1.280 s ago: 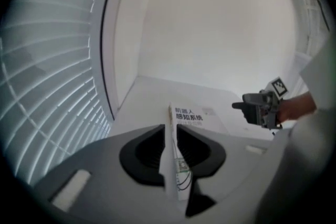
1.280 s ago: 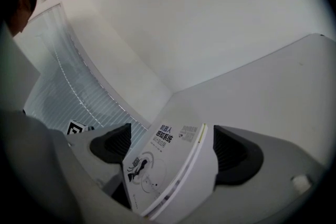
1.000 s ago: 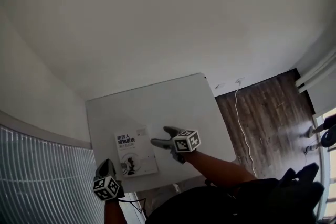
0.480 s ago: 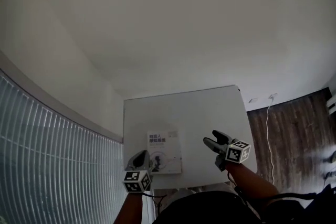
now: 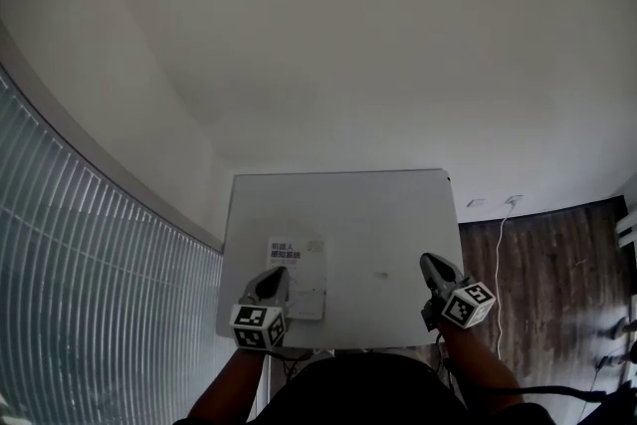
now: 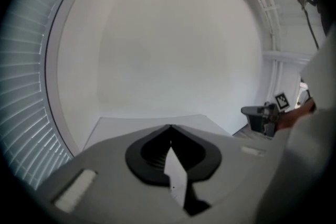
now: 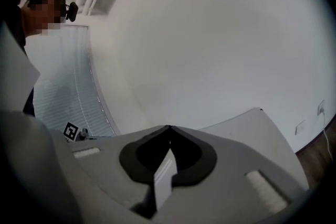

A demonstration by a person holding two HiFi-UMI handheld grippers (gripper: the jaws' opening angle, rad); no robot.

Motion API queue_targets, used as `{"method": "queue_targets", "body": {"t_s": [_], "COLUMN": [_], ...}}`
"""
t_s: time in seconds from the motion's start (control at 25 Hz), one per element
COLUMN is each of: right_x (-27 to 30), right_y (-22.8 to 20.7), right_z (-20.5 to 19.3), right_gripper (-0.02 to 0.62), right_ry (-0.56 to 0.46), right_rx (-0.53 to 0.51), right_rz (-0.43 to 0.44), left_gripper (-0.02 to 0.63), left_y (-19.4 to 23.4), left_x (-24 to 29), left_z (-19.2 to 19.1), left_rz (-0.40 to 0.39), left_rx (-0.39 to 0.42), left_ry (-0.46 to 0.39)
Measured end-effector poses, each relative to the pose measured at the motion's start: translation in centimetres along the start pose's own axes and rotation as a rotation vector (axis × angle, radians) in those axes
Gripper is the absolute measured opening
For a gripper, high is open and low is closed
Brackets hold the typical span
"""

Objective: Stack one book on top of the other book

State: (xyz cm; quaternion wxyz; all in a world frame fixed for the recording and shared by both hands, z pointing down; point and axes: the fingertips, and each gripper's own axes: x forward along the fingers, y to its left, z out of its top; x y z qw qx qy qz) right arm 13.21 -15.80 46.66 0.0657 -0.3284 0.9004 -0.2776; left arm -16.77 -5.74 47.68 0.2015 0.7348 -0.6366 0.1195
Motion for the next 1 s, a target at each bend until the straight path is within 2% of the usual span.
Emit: {"method": "queue_targets", "body": {"t_s": [0.28, 0.44, 0.64, 0.84, 1.0], "right_x": [-2.3, -2.7, -2.5, -1.3, -0.9], "right_y": [-1.6, -2.9, -3.5, -2.2, -1.4], "right_z": [-0.8, -1.9, -1.8, -1.7, -2.3], "right_gripper": [0.002, 0.002, 0.002, 0.002, 0.002], "right_ry": [-0.001, 0.035, 0.037, 0.032, 0.062], "right_rx": [0.013, -0.022, -0.009, 0.025, -0.036], "right_rz": [-0.020, -0.046, -0.049, -0.012, 0.030], "left_gripper": [0.003, 0.003, 0.003, 0.003, 0.003], "left_y": [-3.0, -2.6, -1.6, -0.5, -0.1], "left_x": [0.8, 0.4, -0.7, -1.3, -1.0], "left_z": [-2.0, -2.2, -2.3, -3.1, -3.4], "left_rz": [-0.028, -0.013, 0.022, 0.044, 0.041], "left_rx": [0.010, 0.015, 0.012, -0.003, -0.004], "left_ry": [0.026, 0.024, 0.029, 0.047, 0.069]}}
